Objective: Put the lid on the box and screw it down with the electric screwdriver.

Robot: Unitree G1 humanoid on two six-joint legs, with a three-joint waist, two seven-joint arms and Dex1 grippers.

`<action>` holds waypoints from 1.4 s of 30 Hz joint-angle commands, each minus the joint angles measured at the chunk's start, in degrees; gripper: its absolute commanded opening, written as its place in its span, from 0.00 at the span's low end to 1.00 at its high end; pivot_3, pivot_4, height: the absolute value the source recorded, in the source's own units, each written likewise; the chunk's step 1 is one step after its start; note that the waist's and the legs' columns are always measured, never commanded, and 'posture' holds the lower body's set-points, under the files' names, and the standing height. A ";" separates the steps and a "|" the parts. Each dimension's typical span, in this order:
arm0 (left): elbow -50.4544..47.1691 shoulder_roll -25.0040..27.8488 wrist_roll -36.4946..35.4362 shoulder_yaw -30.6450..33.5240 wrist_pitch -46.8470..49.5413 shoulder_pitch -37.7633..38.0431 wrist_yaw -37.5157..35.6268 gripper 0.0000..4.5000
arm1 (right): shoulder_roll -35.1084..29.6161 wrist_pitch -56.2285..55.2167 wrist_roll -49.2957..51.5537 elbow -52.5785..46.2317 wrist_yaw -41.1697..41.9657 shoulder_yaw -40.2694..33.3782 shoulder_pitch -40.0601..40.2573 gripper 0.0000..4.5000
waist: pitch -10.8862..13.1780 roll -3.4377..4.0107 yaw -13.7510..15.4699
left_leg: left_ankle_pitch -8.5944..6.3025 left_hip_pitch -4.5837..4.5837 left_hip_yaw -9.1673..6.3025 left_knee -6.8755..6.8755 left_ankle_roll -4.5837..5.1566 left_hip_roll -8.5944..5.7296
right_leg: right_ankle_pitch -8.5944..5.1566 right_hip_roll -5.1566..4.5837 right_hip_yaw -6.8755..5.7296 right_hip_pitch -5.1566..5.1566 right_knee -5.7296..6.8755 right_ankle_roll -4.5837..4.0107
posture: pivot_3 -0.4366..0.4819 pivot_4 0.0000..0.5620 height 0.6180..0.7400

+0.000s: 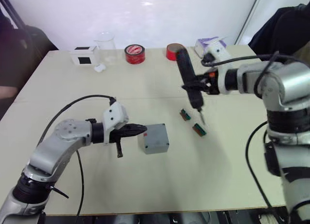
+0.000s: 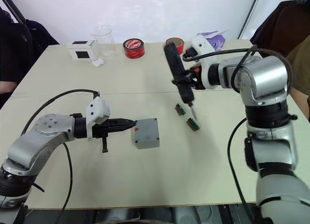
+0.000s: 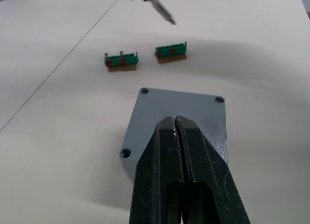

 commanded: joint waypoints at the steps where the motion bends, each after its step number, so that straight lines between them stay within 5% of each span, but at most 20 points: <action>1: 0.17 1.18 -0.79 1.79 -0.39 -1.33 -1.90 0.00 | 3.93 -7.68 4.28 -9.35 -2.09 -7.33 2.10 0.37 | 0.01 0.00 0.13 | 0.00 0.00 0.00 0.00 0.00 -0.03 | 0.00 -0.02 0.00 0.01 0.01 0.00 | 0.48 0.27 1.00; 14: 3.30 1.12 1.48 -2.18 -0.45 -2.81 -5.06 0.00 | 13.76 -22.75 8.72 -19.31 -5.09 -3.24 16.69 0.37 | -0.04 -0.11 -0.27 | 0.01 0.04 0.01 0.04 -0.01 -0.02 | 0.00 0.01 0.00 0.04 0.05 0.00 | 0.48 0.27 1.00; 25: 9.96 -4.91 5.61 -6.29 -3.49 -3.70 -4.59 0.00 | 12.85 -28.43 6.03 -19.80 -6.59 1.91 22.27 0.37 | -0.03 -0.12 -0.03 | 0.01 0.08 0.01 0.06 -0.01 -0.05 | 0.00 0.06 -0.01 0.07 0.07 0.00 | 0.48 0.27 1.00; 42: 11.43 -6.72 6.88 -6.83 -4.48 -4.68 -5.53 0.00 | 10.29 -33.74 2.62 -17.59 -6.33 3.79 24.72 0.37 | -0.03 -0.12 -0.05 | 0.01 0.08 0.00 0.07 -0.01 -0.03 | 0.00 0.05 0.00 0.07 0.08 0.00 | 0.48 0.27 1.00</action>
